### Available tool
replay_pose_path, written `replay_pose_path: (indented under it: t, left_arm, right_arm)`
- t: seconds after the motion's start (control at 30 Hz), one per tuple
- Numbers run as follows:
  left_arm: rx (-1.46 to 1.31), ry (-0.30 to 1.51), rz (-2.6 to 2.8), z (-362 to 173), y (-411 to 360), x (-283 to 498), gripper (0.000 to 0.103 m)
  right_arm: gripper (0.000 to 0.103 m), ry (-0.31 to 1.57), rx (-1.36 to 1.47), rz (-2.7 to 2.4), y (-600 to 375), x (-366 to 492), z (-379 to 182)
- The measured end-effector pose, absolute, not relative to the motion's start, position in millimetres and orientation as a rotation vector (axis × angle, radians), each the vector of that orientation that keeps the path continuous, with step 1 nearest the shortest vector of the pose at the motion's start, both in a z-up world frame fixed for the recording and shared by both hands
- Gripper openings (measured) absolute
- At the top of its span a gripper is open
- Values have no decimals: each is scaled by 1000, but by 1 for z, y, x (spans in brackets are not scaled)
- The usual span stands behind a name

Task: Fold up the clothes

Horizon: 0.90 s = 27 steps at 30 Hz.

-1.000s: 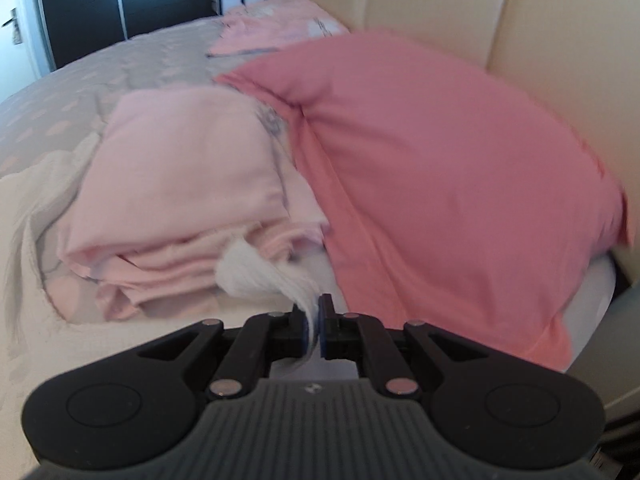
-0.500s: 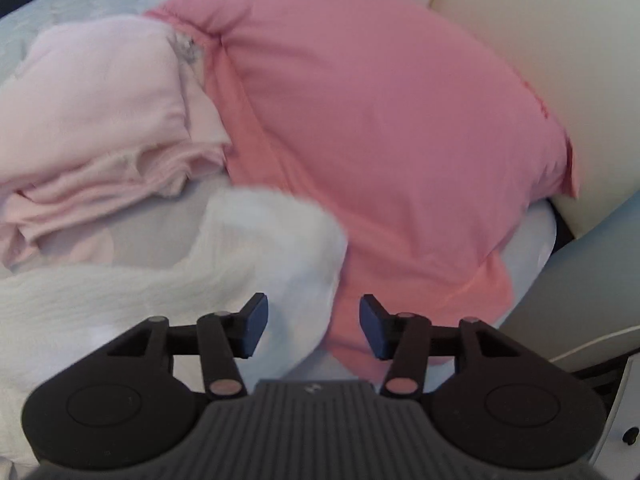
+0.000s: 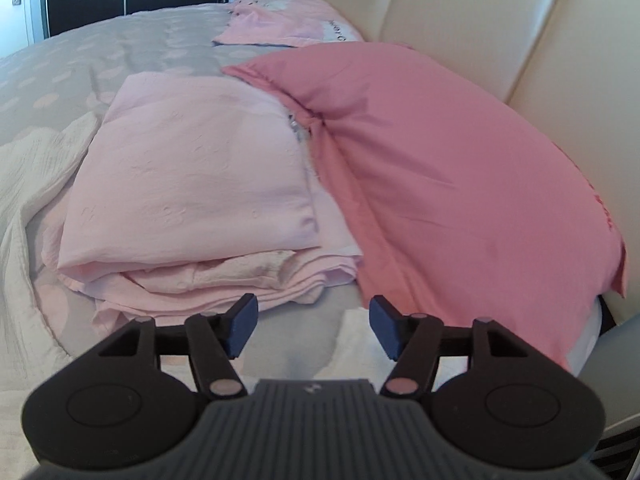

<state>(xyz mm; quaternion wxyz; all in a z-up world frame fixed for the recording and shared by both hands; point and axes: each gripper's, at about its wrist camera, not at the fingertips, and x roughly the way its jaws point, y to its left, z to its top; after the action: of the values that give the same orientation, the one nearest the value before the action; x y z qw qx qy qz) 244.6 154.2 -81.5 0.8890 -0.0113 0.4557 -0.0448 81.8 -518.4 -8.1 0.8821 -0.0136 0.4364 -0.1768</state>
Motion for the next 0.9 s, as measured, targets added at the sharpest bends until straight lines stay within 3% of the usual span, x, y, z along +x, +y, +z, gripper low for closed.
replay_pose_path:
  t: [0.1,0.17,0.23,0.5,0.9]
  left_arm:
    - [-40,926,-75,-83,149,249,38]
    - [-47,908,-83,-83,147,249,15]
    - [-46,897,-83,-80,144,247,3]
    - [-40,764,12,-16,157,206,2]
    - [-87,624,280,70,248,89,1]
  right_arm:
    - [65,917,-34,-357,-516,88,-13]
    - [65,921,-38,-346,-514,91,-15]
    - [65,923,-43,-337,-512,94,-15]
    - [65,868,-32,-285,-500,96,-3]
    - [66,831,102,-201,-481,90,11]
